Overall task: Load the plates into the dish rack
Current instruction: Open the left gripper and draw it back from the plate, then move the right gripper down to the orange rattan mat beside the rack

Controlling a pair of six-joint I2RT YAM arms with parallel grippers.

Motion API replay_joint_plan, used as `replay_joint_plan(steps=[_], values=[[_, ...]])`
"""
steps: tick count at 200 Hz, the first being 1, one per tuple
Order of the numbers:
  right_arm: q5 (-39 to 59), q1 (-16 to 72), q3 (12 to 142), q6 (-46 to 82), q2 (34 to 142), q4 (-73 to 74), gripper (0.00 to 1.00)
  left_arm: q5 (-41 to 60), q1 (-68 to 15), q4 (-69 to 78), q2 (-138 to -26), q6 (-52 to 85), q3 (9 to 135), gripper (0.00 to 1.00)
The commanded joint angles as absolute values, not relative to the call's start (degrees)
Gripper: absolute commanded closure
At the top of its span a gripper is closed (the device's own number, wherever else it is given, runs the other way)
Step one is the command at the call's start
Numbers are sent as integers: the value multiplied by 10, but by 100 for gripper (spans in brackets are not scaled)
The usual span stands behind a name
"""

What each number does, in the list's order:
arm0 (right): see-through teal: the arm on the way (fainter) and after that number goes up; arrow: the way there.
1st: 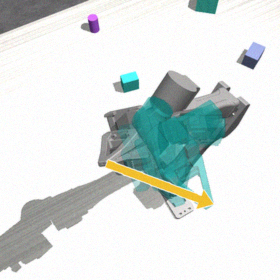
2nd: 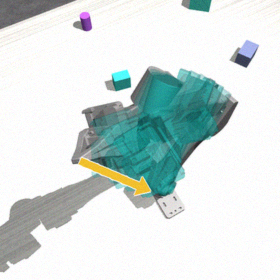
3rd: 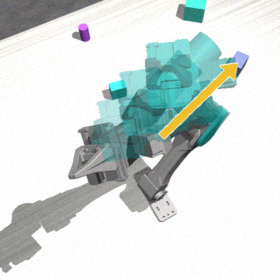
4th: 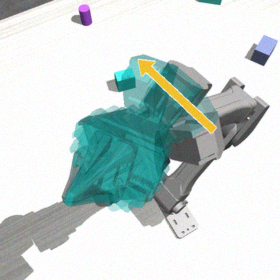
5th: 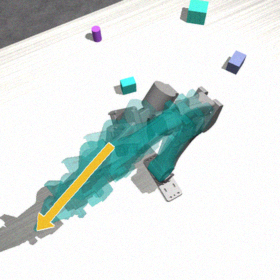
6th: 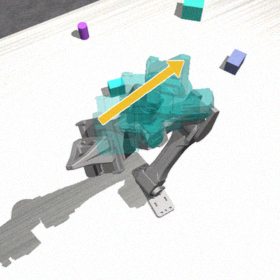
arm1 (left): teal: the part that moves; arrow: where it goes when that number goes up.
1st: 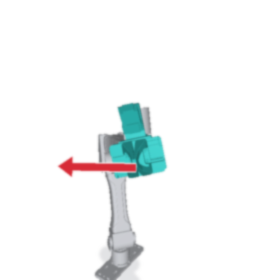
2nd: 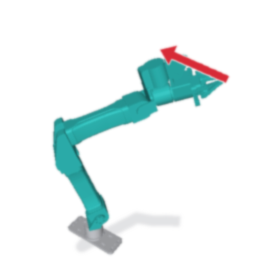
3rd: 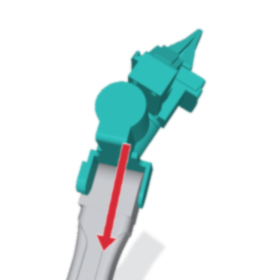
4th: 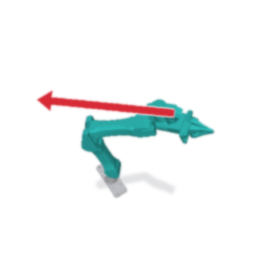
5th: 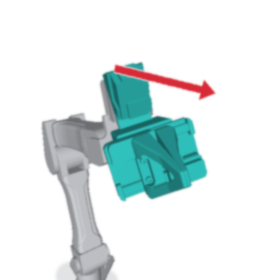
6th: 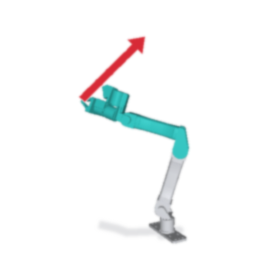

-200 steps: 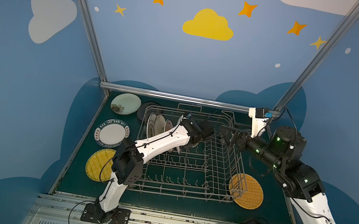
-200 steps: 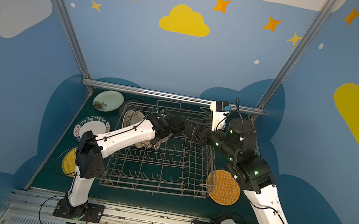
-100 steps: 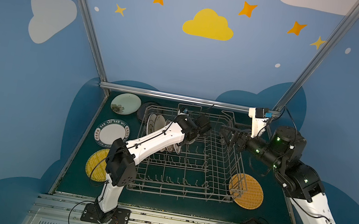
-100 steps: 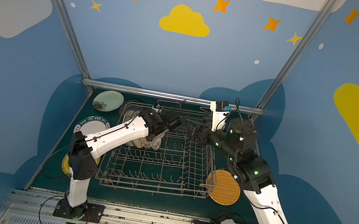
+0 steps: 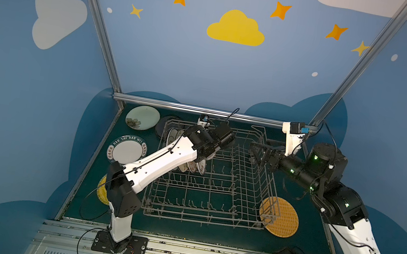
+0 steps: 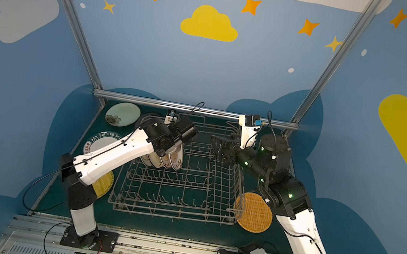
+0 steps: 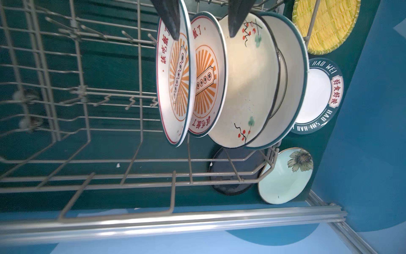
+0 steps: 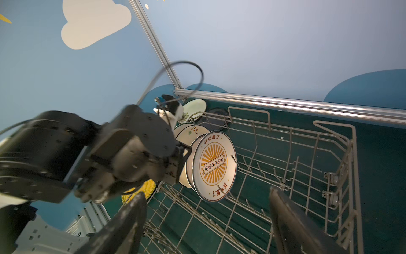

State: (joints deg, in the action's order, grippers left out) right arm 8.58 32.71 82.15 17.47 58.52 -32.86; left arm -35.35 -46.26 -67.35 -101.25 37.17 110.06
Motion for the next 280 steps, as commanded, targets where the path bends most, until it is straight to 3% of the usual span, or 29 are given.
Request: replay_joint_plan(steps=[1,31,65,115,140,188,226,280], values=[[77,325,815,165,584,-320,15,-294,-450,-645,-953,319,1092,62],[74,320,812,164,591,-317,15,-166,-409,-607,-887,269,1052,54],[74,310,810,166,606,-313,14,-40,-337,-544,-796,241,955,37],[93,286,790,191,616,-295,15,218,-192,-372,-682,244,786,0],[105,259,767,223,614,-297,15,298,-147,-303,-655,273,734,0],[155,123,759,292,561,-368,15,450,-93,-151,-614,338,622,0],[146,2,736,324,523,-433,15,469,-89,-127,-590,340,610,0],[177,-231,588,421,463,-446,15,476,-93,-109,-583,350,600,0]])
